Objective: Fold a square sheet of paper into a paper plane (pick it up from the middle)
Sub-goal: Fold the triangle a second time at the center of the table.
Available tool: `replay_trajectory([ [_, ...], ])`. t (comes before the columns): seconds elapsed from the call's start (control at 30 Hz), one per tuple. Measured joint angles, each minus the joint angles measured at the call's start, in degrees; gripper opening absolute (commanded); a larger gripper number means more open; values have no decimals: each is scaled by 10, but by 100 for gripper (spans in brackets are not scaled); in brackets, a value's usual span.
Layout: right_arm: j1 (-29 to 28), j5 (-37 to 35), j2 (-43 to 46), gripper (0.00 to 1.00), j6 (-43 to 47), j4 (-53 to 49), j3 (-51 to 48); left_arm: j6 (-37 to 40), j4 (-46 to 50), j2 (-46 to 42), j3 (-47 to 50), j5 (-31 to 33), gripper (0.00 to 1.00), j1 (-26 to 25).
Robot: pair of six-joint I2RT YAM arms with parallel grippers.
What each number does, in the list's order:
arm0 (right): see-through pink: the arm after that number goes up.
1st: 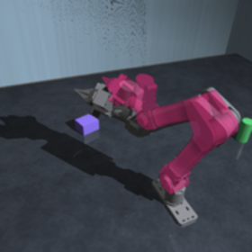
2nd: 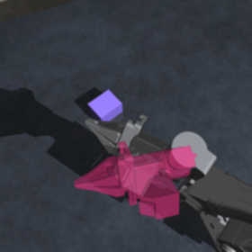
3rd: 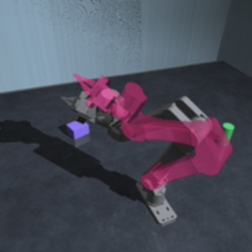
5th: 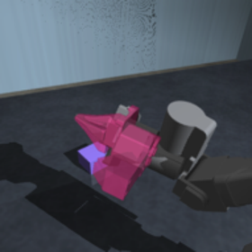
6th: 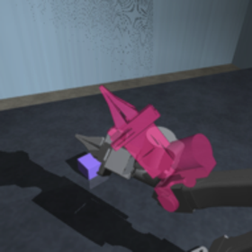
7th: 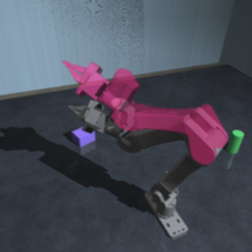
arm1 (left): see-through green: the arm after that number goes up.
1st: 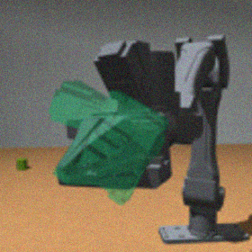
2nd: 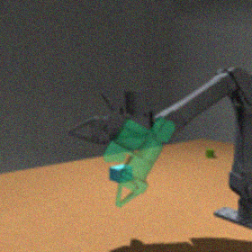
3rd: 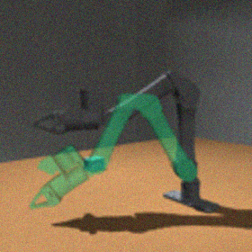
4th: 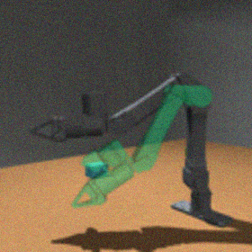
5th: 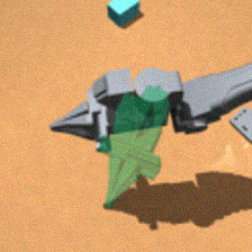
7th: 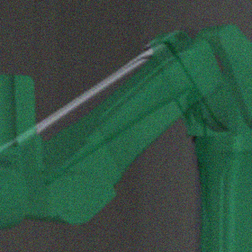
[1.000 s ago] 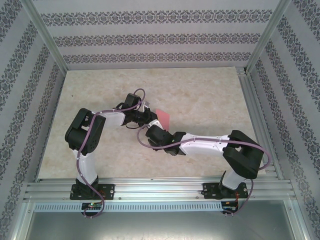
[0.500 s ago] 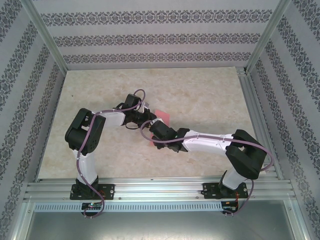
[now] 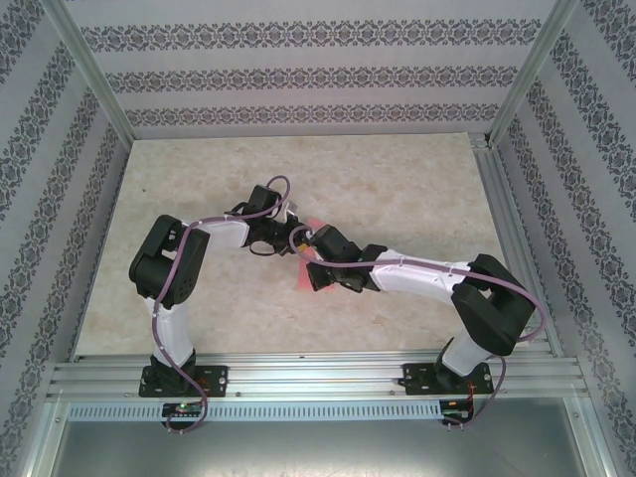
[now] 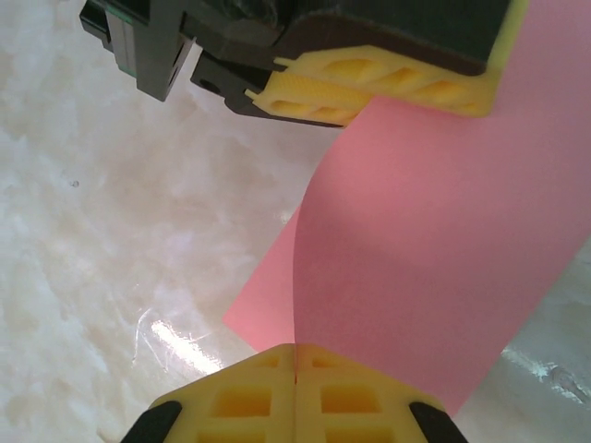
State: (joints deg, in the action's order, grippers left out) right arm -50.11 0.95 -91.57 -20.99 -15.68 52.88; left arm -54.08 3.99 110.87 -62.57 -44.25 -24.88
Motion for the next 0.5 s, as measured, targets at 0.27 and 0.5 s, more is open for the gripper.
replay_trajectory([
  [0.27, 28, 57, 17, 0, -4, 33, -25, 13, 15, 0, -9, 5, 33, 0],
  [0.5, 73, 128, 18, 0, -7, 67, -55, 42, 58, -20, -19, 42, 49, 0],
])
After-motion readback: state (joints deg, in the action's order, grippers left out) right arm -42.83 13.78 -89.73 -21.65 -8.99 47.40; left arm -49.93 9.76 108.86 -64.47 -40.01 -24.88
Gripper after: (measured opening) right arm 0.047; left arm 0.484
